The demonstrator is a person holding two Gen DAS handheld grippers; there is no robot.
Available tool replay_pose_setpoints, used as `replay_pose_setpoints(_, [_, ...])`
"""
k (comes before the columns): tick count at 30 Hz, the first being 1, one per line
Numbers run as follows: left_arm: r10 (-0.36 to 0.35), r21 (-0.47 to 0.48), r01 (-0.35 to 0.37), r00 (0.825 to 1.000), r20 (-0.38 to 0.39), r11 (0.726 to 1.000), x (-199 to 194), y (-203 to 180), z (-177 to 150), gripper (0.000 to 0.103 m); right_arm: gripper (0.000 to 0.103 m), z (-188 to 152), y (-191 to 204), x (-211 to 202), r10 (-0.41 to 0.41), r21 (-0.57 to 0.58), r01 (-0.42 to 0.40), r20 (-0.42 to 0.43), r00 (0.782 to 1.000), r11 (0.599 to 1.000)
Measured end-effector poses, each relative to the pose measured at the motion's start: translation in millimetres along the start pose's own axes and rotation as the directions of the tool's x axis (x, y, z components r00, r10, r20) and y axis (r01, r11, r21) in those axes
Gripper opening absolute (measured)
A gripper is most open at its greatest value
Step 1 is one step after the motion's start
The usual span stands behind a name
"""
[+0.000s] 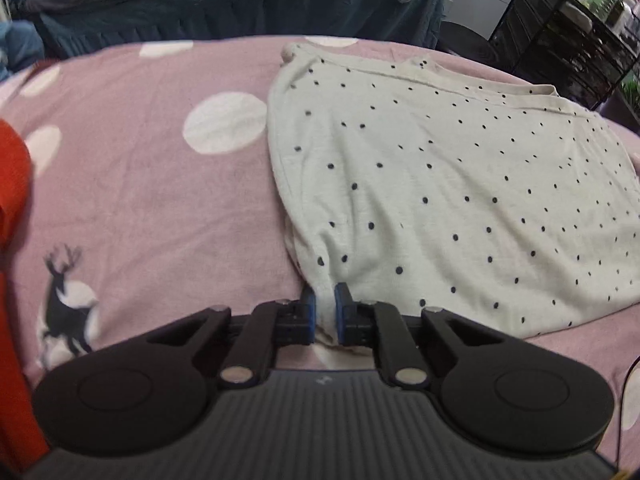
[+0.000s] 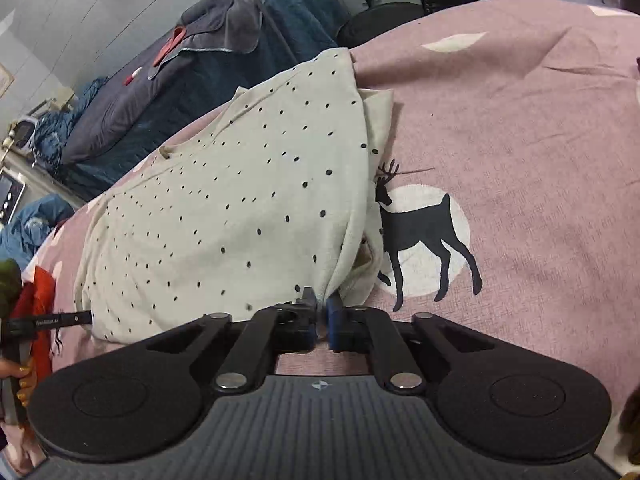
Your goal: Fold small clothes
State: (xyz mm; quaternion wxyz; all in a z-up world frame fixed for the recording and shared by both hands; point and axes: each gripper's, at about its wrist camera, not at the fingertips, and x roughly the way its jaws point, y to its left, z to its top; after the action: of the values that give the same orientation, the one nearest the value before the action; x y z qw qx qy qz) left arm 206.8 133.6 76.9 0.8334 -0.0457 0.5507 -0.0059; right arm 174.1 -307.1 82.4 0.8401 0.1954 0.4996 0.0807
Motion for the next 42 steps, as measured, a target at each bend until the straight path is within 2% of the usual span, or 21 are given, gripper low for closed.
replay_pose_setpoints(4, [0.026,-0.012,-0.026,1.0,0.007,1.0,-18,23,1,0.006,0.008,10,-1,-24,0.014,-0.029,-0.013,0.04,0.999,0.999])
replay_pose_setpoints(6, [0.071,0.011,-0.071,0.997,-0.016,0.997,-18,36,-2,0.005,0.007,15,-5,-34,0.016,-0.055,-0.013,0.047,0.999,0.998])
replay_pose_setpoints(8, [0.098,0.009,-0.098,0.994,-0.053,0.995,-11,47,-7,0.005,0.007,15,-9,-29,-0.008,-0.067,0.009,0.016,1.0,0.998])
replay_pose_setpoints(10, [0.084,-0.035,-0.087,0.993,-0.083,0.996,-7,57,-12,0.005,0.007,12,-11,-19,-0.038,-0.074,0.036,-0.017,0.999,0.997])
replay_pose_setpoints(13, [0.148,-0.015,-0.15,0.985,-0.09,0.989,-5,56,-19,0.007,0.01,6,-10,-8,-0.056,-0.081,0.052,-0.049,0.997,0.995])
replay_pose_setpoints(14, [0.161,-0.017,-0.163,0.983,-0.09,0.986,-6,56,-21,0.007,0.017,4,-11,-8,-0.081,-0.089,0.077,-0.048,0.996,0.993])
replay_pose_setpoints(17, [0.146,-0.022,-0.148,0.986,-0.079,0.989,-12,51,-24,0.008,0.018,2,-22,-12,-0.136,-0.05,0.134,-0.044,0.99,0.99])
replay_pose_setpoints(20, [0.143,0.039,-0.142,0.989,-0.043,0.989,-25,30,-22,0.012,0.019,3,-32,-29,-0.129,-0.024,0.129,-0.006,0.992,0.991])
replay_pose_setpoints(23, [0.121,0.077,-0.119,0.992,-0.025,0.99,-34,0,-15,0.03,0.034,7,-33,-39,-0.092,-0.008,0.092,0.011,0.996,0.996])
replay_pose_setpoints(24, [0.118,0.082,-0.115,0.993,-0.026,0.99,-35,-11,-13,0.04,0.035,8,-33,-40,-0.09,-0.001,0.09,0.014,0.996,0.996])
replay_pose_setpoints(25, [0.111,0.089,-0.108,0.994,-0.023,0.99,-35,-21,-11,0.046,0.035,8,-32,-39,-0.087,-0.001,0.087,0.017,0.996,0.996])
replay_pose_setpoints(27, [0.083,0.12,-0.081,0.997,-0.01,0.989,-35,-44,-8,0.047,0.035,8,-28,-35,-0.084,0.001,0.084,0.02,0.996,0.996])
replay_pose_setpoints(30, [0.064,0.186,-0.061,0.998,-0.008,0.981,-31,-78,-6,0.054,0.037,8,-21,-30,-0.065,0.019,0.064,0.019,0.998,0.998])
replay_pose_setpoints(33, [0.047,0.242,-0.044,0.999,-0.006,0.969,-27,-105,-5,0.059,0.042,10,-14,-29,-0.048,0.016,0.047,0.025,0.999,0.999])
replay_pose_setpoints(35, [0.035,0.272,-0.03,0.999,-0.013,0.962,-24,-120,-5,0.063,0.054,11,-11,-30,-0.04,0.01,0.04,0.028,0.999,0.999])
replay_pose_setpoints(36, [0.031,0.286,-0.025,0.999,-0.019,0.958,-22,-127,-6,0.065,0.057,12,-10,-31,-0.038,0.009,0.037,0.03,0.999,0.999])
replay_pose_setpoints(40, [0.007,0.321,0.003,0.999,-0.031,0.947,-16,-154,-9,0.068,0.058,13,-12,-36,-0.015,0.006,0.015,0.031,0.999,1.0])
replay_pose_setpoints(42, [0.0,0.366,0.004,1.0,-0.013,0.931,-12,-173,-11,0.068,0.059,13,-15,-38,-0.006,0.009,0.006,0.025,1.0,1.0])
